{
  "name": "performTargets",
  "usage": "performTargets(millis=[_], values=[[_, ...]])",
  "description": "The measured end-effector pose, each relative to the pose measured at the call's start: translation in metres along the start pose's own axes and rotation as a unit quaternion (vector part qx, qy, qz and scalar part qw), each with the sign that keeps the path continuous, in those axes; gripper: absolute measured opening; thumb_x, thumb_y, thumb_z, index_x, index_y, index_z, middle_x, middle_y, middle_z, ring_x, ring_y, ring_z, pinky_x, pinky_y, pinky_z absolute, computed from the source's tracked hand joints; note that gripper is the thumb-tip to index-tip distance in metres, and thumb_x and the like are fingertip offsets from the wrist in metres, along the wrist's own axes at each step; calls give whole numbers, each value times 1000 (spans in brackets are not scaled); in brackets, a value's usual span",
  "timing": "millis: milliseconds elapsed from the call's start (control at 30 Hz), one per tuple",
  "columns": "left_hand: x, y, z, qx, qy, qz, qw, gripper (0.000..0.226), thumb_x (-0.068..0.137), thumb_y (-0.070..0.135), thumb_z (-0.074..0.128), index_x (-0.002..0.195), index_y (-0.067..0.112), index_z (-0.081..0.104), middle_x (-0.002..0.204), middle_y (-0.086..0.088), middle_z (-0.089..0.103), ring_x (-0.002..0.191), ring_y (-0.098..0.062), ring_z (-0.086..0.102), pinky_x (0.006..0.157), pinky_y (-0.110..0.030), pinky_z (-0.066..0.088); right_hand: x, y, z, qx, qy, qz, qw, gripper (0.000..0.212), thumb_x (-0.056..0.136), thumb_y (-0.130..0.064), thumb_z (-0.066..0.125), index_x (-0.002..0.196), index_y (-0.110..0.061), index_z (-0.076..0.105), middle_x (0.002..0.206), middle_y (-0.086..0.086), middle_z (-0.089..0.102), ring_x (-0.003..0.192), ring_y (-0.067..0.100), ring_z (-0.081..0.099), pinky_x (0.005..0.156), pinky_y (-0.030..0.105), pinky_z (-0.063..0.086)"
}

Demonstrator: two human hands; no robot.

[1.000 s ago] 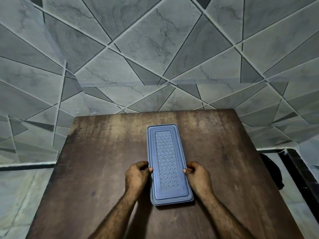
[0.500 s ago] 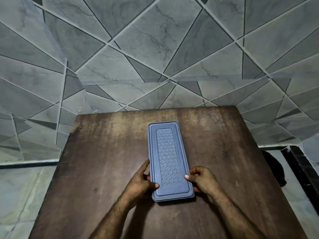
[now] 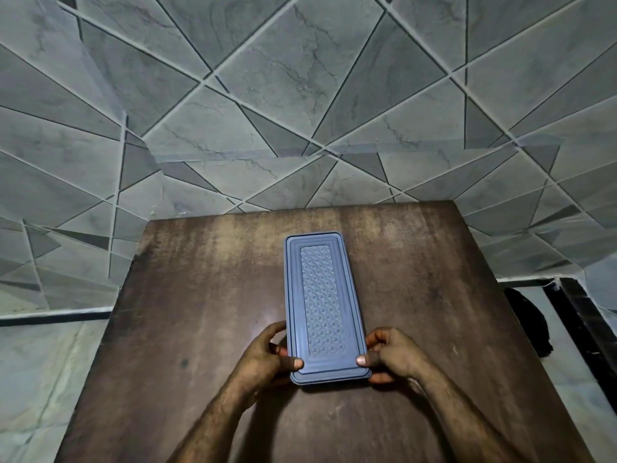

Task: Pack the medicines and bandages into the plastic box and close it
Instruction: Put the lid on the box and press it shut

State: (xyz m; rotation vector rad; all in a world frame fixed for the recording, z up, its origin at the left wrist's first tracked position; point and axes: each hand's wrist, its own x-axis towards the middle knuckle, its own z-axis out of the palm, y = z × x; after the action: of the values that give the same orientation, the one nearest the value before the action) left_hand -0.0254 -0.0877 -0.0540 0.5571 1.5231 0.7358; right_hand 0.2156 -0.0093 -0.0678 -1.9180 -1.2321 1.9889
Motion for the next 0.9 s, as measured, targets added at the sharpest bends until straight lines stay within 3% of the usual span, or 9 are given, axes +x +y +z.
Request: performTargets(millis=[100,300,533,667,767,900], values=[[-3,-7,-2,-4,-13,-35,999,55,66,-10,78,110,14,56,87,-12,52,76,-23,63,65,-39,60,-4,6,2,12,-4,15,1000,36,72,4,76,100,-4,56,81,7,59,74,19,63,62,37,59],[-4,-10,-2,-14,6,-55,998,51,66,-12,78,108,-2,50,89,-13,52,78,-26,63,67,-42,61,-7,10,6,43,17,10,999,31,72,5,75,94,-6,55,86,11,62,71,19,63,55,33,57],[0,-14,1,-7,40,-50,998,36,69,-11,76,94,2,54,82,-12,55,75,-27,64,70,-43,61,-6,10,13,48,68,9,997,25,76,5,72,82,-8,51,73,13,59,58,22,59,50,32,57],[0,-12,0,-21,25,-64,997,38,70,-11,76,98,1,53,85,-14,58,75,-27,66,67,-40,61,-9,5,5,51,27,24,998,26,74,3,74,83,-8,53,72,12,62,59,22,61,55,34,59],[4,-11,-3,-47,28,-62,997,31,72,-4,77,94,4,56,79,-10,63,71,-22,65,66,-36,59,-8,2,-1,46,-2,27,999,27,72,-5,79,80,-12,55,69,7,64,60,18,61,57,31,57],[23,4,-6,-82,62,-17,995,18,80,9,74,94,5,63,81,-10,68,66,-15,65,61,-29,57,8,-16,-3,88,33,-20,995,25,75,-17,80,74,-16,55,65,2,65,57,14,58,59,27,52]])
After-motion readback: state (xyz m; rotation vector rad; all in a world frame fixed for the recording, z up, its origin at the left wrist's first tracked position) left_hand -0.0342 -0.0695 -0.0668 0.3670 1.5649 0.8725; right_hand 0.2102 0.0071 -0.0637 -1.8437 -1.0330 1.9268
